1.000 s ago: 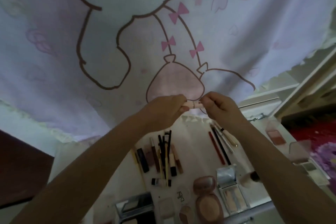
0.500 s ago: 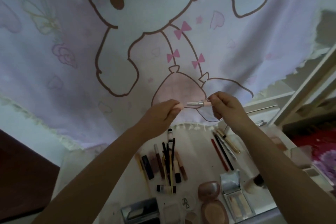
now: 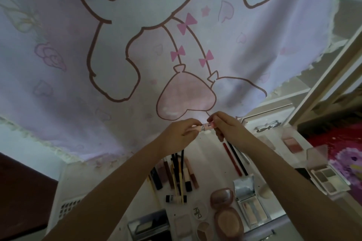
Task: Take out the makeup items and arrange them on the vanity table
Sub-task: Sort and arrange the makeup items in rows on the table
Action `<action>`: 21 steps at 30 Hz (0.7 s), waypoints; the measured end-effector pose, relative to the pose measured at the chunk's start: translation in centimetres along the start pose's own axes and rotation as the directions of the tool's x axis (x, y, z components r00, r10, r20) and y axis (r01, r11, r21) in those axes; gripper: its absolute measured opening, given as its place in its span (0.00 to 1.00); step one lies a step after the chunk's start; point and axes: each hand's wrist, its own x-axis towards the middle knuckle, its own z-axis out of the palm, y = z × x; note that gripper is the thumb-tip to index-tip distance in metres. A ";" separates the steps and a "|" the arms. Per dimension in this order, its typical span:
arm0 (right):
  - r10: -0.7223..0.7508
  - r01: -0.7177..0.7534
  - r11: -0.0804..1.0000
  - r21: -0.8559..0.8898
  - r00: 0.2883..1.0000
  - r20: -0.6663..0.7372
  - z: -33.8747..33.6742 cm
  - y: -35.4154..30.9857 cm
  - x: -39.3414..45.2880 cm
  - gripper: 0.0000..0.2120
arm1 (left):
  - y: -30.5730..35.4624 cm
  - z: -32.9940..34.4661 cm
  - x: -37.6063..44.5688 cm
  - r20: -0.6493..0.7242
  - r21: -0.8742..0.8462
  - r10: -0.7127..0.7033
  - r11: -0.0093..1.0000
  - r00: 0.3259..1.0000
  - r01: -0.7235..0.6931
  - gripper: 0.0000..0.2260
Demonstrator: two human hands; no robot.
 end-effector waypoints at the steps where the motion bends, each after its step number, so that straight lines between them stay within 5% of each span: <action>1: 0.030 -0.030 1.000 0.002 1.000 0.008 0.2 0.4 0.0 0.11 | -0.3 0.5 0.2 0.022 -0.024 -0.045 0.999 0.999 0.046 0.08; 11: 0.211 -0.250 0.953 0.169 0.953 0.217 2.3 4.1 1.1 0.08 | -2.5 2.1 0.5 0.069 0.033 -0.118 0.993 0.991 0.116 0.07; 15: 0.205 -0.114 0.951 -0.288 0.930 0.307 6.2 5.8 2.4 0.16 | -6.8 0.5 -2.8 0.033 0.257 -0.294 0.926 0.955 0.277 0.09; 21: 0.187 0.302 0.652 -0.696 0.824 0.534 14.5 8.9 3.4 0.17 | -14.5 -1.4 -9.8 -0.144 0.591 -0.683 0.521 0.716 0.616 0.20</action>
